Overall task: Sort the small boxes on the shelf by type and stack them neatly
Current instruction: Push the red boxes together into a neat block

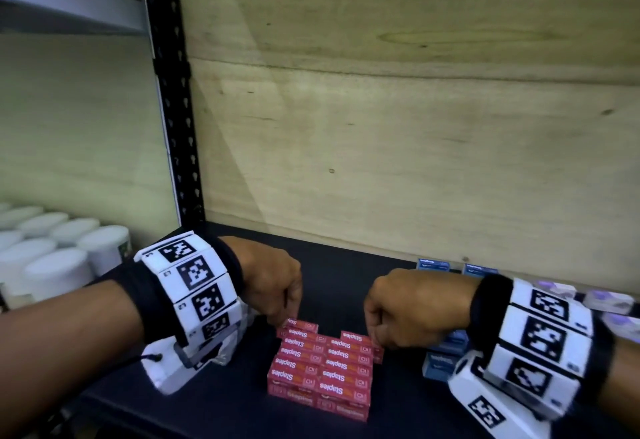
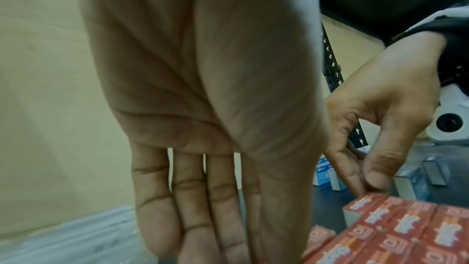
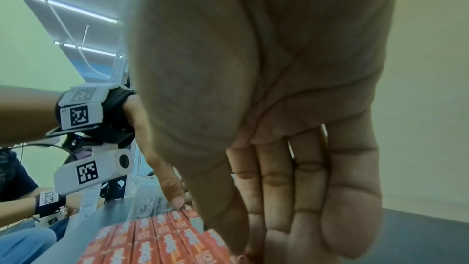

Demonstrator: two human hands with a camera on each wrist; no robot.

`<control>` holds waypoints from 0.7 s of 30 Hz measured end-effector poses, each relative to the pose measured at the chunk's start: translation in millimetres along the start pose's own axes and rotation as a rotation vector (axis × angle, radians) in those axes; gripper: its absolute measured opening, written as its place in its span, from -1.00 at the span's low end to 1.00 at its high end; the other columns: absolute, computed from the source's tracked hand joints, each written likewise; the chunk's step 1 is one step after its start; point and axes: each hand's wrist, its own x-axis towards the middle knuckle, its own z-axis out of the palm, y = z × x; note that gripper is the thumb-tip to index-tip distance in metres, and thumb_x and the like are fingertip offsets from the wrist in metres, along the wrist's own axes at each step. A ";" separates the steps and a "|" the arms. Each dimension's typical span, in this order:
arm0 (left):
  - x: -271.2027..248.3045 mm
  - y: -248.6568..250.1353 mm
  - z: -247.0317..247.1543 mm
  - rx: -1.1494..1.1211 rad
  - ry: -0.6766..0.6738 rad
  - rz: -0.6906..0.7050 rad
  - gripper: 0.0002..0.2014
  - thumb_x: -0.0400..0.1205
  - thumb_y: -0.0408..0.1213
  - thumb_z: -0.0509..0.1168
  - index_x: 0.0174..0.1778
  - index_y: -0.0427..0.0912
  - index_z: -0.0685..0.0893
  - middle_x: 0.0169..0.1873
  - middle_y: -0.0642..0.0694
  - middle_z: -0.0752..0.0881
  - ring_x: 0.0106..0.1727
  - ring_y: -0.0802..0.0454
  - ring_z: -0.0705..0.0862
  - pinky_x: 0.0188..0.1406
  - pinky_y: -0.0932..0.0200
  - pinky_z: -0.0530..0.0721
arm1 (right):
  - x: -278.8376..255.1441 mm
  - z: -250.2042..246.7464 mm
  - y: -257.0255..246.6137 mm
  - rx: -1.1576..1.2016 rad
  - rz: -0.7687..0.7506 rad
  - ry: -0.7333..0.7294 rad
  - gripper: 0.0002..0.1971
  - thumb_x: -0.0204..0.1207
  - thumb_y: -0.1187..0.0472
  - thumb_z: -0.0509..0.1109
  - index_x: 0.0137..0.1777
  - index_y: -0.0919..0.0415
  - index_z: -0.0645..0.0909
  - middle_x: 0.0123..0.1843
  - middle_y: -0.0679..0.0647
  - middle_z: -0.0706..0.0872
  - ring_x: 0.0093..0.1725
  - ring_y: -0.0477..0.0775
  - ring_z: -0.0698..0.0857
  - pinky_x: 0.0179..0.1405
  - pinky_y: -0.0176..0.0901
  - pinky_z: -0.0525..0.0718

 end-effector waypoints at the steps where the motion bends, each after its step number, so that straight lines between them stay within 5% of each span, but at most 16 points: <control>1: -0.4 0.0 0.0 -0.003 0.000 -0.002 -0.79 0.59 -0.28 0.39 0.07 0.07 0.83 -0.23 0.27 0.77 -0.13 0.33 0.69 0.19 0.18 0.69 | 0.1 0.2 -0.5 0.005 0.004 -0.002 -0.82 0.59 0.17 0.33 0.02 0.01 0.78 -0.08 -0.11 0.82 -0.08 -0.05 0.77 -0.02 -0.10 0.78; 15: 6.2 17.8 -3.4 -0.003 -0.008 0.027 -0.84 0.63 -0.26 0.38 0.06 0.01 0.80 -0.13 0.10 0.83 -0.02 0.16 0.76 0.18 0.09 0.73 | 8.7 2.4 -11.6 0.009 -0.013 0.022 -0.82 0.64 0.12 0.30 0.07 0.03 0.75 0.00 -0.03 0.79 -0.01 0.04 0.75 0.01 -0.07 0.74; 18: -2.5 20.1 -4.4 0.056 0.055 0.016 -0.82 0.66 -0.05 0.33 0.12 0.08 0.77 -0.06 0.17 0.77 -0.03 0.18 0.71 0.14 0.16 0.69 | 2.2 1.1 -10.5 -0.021 0.004 0.014 -0.72 0.68 -0.10 0.23 0.15 -0.01 0.69 0.06 -0.01 0.76 0.05 0.07 0.73 0.11 0.04 0.72; 21: -14.2 20.1 -7.1 0.081 0.054 0.011 -0.57 0.59 0.26 0.30 0.28 0.14 0.67 0.11 0.19 0.73 0.09 0.17 0.67 0.20 0.14 0.64 | -8.2 -0.4 -9.1 0.002 0.020 -0.002 -0.57 0.62 -0.34 0.17 0.22 -0.07 0.60 0.08 -0.06 0.73 0.05 0.02 0.70 0.13 0.05 0.70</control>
